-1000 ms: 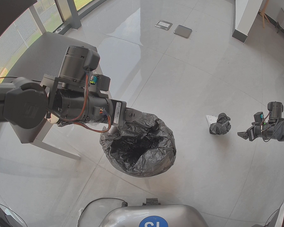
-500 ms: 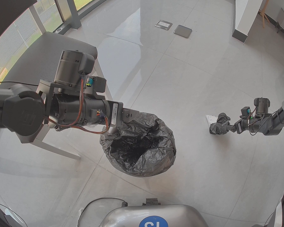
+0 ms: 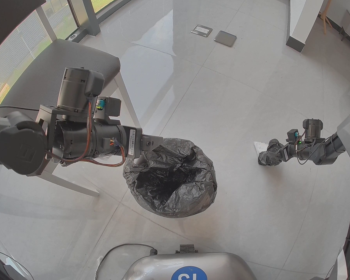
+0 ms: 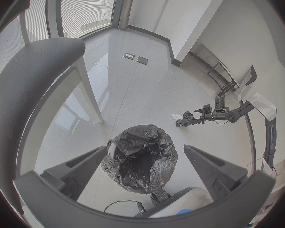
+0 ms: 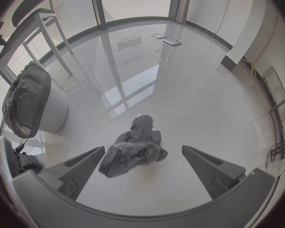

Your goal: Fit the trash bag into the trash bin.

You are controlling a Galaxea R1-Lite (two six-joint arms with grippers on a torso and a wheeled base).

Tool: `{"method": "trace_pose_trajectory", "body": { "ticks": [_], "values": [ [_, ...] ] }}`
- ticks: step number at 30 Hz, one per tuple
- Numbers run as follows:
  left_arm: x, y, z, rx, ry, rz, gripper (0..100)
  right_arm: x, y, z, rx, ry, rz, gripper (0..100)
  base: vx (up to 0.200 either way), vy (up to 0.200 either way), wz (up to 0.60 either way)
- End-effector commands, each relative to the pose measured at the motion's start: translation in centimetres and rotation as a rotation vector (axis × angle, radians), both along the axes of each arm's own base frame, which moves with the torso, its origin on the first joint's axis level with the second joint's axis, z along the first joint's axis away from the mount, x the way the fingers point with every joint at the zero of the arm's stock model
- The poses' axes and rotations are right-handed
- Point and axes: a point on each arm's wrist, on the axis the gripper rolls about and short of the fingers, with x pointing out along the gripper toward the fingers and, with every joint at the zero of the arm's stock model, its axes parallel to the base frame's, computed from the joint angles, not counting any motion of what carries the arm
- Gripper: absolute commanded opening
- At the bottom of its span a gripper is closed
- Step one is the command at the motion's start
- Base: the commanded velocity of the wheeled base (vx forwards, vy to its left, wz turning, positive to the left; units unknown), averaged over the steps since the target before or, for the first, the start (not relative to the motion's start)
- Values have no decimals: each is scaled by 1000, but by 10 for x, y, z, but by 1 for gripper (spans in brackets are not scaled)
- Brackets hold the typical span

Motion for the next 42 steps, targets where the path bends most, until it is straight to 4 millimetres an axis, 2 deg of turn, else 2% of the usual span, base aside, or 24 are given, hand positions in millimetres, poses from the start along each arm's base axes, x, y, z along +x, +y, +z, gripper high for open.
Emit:
{"method": "trace_pose_trajectory", "body": {
  "ticks": [1,10,11,22,24,26,27,28,31,33,37,42],
  "values": [
    [-1,1,1,-3,-5,4,100,13,-2,-18,1,10,0,100,0,0,0],
    [-11,16,-4,3,4,29,100,26,-2,-41,17,14,28,100,0,0,0],
    [-11,17,-4,0,-1,32,100,27,-2,-44,22,15,36,0,0,0,0],
    [-10,23,-6,-7,-24,49,100,27,-2,-42,20,7,37,0,0,0,0],
    [-10,23,-7,17,-26,39,100,21,-2,-24,12,-17,38,0,0,0,0],
    [-10,23,-10,70,-33,14,100,7,0,6,3,-49,40,0,0,0,0],
    [-10,23,-10,70,-33,14,100,7,0,6,3,-49,40,0,0,0,0],
    [-9,23,-11,89,-35,7,100,-7,3,29,-2,-78,43,0,0,0,0],
    [-6,21,-16,102,-22,10,100,-28,8,65,-10,-132,50,0,0,0,0],
    [-2,20,-22,115,-6,15,100,-43,17,90,-9,-187,71,0,0,0,0],
    [5,16,-33,141,22,30,100,-73,43,127,-14,-279,129,0,0,0,0],
    [9,15,-42,167,42,29,100,-114,84,162,3,-374,262,0,0,0,0]
  ]
}}
